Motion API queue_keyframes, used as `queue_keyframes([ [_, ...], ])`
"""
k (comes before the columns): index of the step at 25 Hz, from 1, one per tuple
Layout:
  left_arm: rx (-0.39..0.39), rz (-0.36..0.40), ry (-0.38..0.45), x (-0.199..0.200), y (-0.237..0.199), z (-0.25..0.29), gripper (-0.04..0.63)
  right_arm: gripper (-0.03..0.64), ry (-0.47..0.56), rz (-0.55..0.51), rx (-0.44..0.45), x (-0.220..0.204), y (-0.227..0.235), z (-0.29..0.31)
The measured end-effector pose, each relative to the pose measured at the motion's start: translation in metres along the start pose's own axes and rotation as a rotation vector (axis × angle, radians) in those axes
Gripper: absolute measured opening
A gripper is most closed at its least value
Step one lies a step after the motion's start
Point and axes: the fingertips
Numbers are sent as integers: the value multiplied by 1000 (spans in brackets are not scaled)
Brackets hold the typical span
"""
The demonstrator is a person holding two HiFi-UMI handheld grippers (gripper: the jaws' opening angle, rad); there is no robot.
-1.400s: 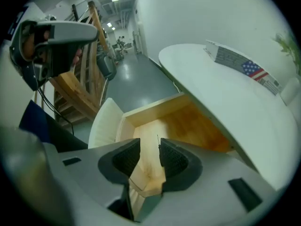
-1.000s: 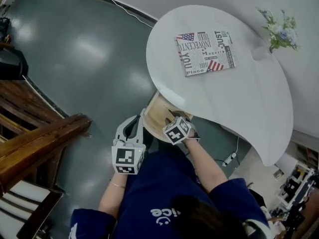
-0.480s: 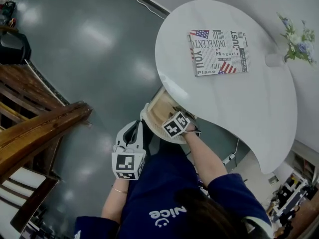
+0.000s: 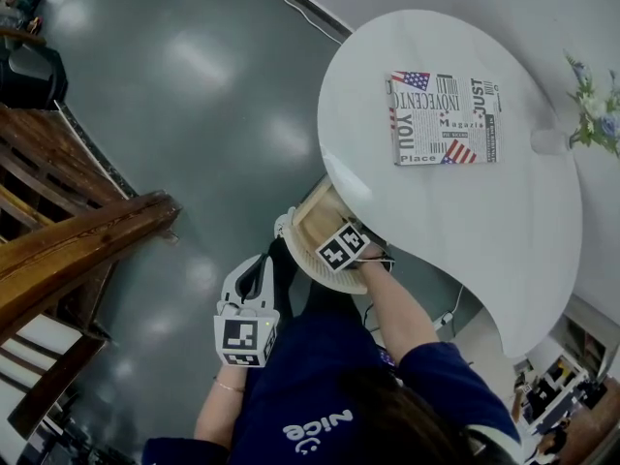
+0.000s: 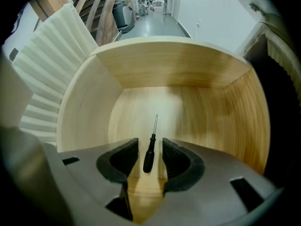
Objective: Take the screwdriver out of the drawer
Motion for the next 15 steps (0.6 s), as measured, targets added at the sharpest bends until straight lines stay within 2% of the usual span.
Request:
queue_keyframes([
  [3,27,-13,-11,-5,-9,-4,5,175,-20,4,7,-5,0,7],
  [7,99,-76,-24,-14,-30,-11,5,179,-38,-2,9,-10,0,14],
  [11,125,-62,-48,-20,-39,-16,5,187,-64,-26,20,-13,-4,20],
  [15,118,-45,-57,-21,-34,-16,5,189,-62,-33,20,-13,-5,22],
])
Point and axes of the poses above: the fingertips, and each gripper's own axes: z forward along the fingers, y to its right, x out of its top, and after that the axes turned 11 degrees about y, right-handed
